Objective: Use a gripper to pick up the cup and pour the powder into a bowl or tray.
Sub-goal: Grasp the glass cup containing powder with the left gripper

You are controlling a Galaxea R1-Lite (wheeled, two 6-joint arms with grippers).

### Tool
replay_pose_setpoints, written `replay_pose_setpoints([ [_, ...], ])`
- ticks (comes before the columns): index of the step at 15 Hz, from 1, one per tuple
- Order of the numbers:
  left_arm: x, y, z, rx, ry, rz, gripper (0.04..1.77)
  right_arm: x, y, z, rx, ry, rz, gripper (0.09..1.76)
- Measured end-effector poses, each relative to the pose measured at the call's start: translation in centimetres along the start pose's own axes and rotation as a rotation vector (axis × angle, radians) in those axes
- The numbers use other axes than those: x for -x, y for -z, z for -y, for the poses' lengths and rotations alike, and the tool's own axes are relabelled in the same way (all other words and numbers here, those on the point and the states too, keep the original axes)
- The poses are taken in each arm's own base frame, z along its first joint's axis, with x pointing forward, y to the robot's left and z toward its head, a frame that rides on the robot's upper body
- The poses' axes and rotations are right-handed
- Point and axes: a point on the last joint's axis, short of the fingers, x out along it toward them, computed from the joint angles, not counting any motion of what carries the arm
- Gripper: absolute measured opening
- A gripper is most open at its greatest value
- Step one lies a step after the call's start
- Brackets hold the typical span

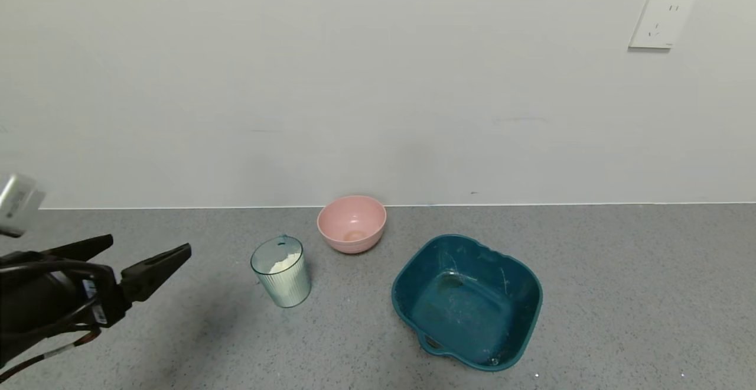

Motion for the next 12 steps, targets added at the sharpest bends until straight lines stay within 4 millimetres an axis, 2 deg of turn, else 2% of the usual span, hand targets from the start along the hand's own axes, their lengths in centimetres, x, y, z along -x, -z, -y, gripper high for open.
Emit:
replay_pose_setpoints([
  [4, -2.6, 1.0, 1.3, -0.022, 0.077, -0.039, 1.72, 0.0, 0.0, 0.0, 0.0, 0.0, 0.0, 1.71],
  [8, -3.6, 2.9, 2.5, -0.032, 0.14, -0.119, 1.72, 0.0, 0.0, 0.0, 0.0, 0.0, 0.0, 1.71],
  [12, -5.0, 4.4, 2.8, -0.041, 0.145, -0.088, 1.72, 0.0, 0.0, 0.0, 0.0, 0.0, 0.0, 1.71],
])
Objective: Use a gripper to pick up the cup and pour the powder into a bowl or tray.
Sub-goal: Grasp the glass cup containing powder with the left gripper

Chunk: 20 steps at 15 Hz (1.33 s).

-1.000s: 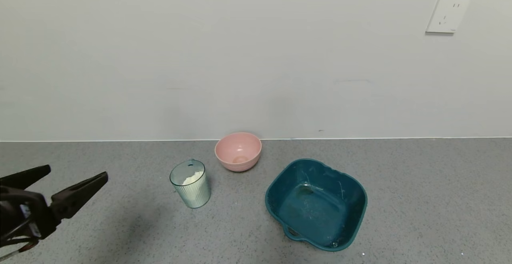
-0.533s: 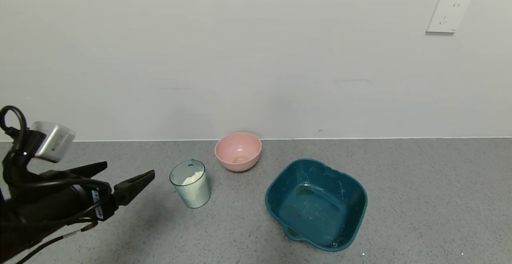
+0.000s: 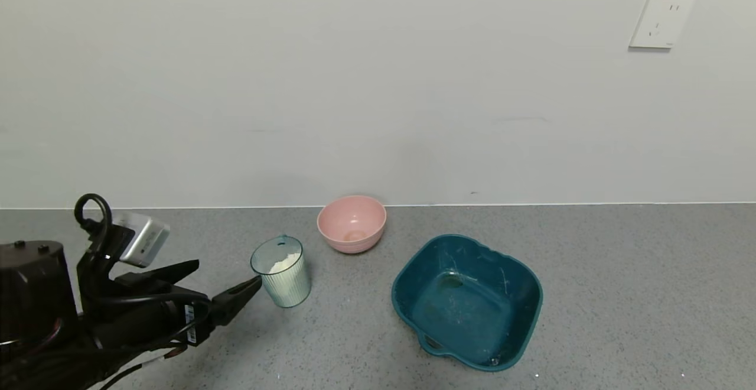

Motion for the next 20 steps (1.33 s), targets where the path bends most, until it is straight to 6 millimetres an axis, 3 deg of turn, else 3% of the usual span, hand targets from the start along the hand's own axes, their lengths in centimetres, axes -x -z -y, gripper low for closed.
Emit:
replay_pose_setpoints([
  [5, -1.2, 2.6, 0.0, 0.008, 0.0, -0.104, 1.72, 0.0, 0.0, 0.0, 0.0, 0.0, 0.0, 1.71],
  [20, -8.1, 4.8, -0.4, -0.007, -0.025, -0.094, 1.72, 0.0, 0.0, 0.0, 0.0, 0.0, 0.0, 1.71],
])
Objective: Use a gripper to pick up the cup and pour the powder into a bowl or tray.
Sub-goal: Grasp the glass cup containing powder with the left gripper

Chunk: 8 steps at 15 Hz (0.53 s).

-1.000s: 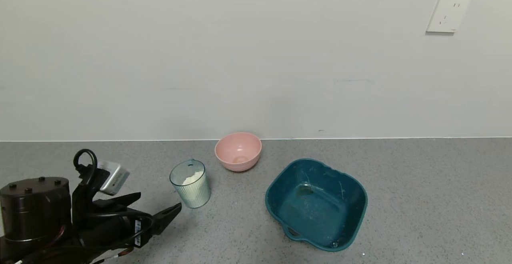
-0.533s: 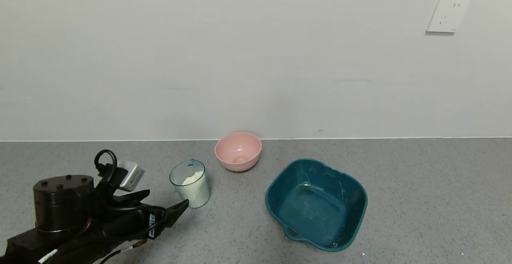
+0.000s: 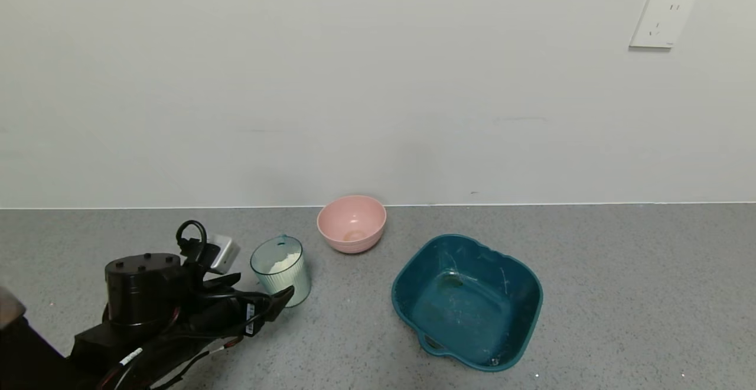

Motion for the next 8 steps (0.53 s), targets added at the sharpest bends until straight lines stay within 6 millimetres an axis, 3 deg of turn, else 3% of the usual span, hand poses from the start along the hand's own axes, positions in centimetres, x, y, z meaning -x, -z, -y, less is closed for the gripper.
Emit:
replay_pose_setpoints([
  [8, -3.6, 0.4, 0.0, 0.0, 0.003, -0.029, 1.72, 0.0, 0.0, 0.0, -0.001, 0.0, 0.0, 1.71],
])
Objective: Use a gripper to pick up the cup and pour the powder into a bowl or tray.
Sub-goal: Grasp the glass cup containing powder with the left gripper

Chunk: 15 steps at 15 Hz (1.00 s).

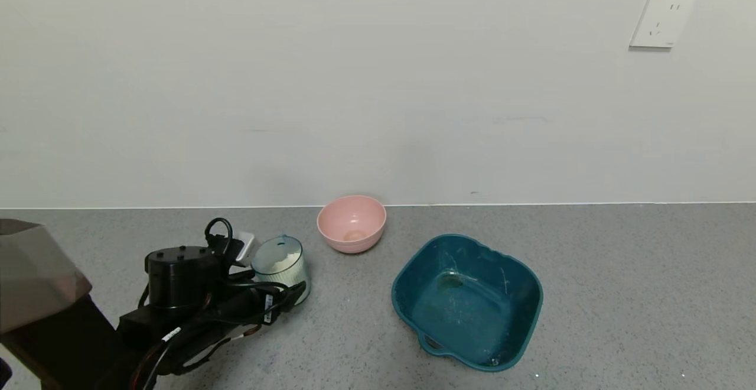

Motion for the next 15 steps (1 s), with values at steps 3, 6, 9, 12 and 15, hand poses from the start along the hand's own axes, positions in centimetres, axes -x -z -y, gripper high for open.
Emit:
replay_pose_setpoints([
  [3, -1.7, -0.1, -0.1, 0.001, -0.001, 0.002, 1.72, 0.0, 0.0, 0.0, 0.0, 0.0, 0.0, 1.71],
  [6, -3.1, -0.1, -0.1, 0.001, -0.003, 0.003, 1.72, 0.0, 0.0, 0.0, 0.001, 0.0, 0.0, 1.71],
  [9, -4.2, 0.3, -0.2, 0.003, -0.003, -0.008, 1.72, 0.0, 0.0, 0.0, 0.0, 0.0, 0.0, 1.71],
  [12, -5.0, 0.5, -0.2, 0.002, -0.006, 0.012, 1.72, 0.0, 0.0, 0.0, 0.0, 0.0, 0.0, 1.71],
  [15, -5.4, 0.9, -0.3, 0.003, -0.023, 0.018, 1.72, 0.0, 0.0, 0.0, 0.0, 0.0, 0.0, 1.71],
])
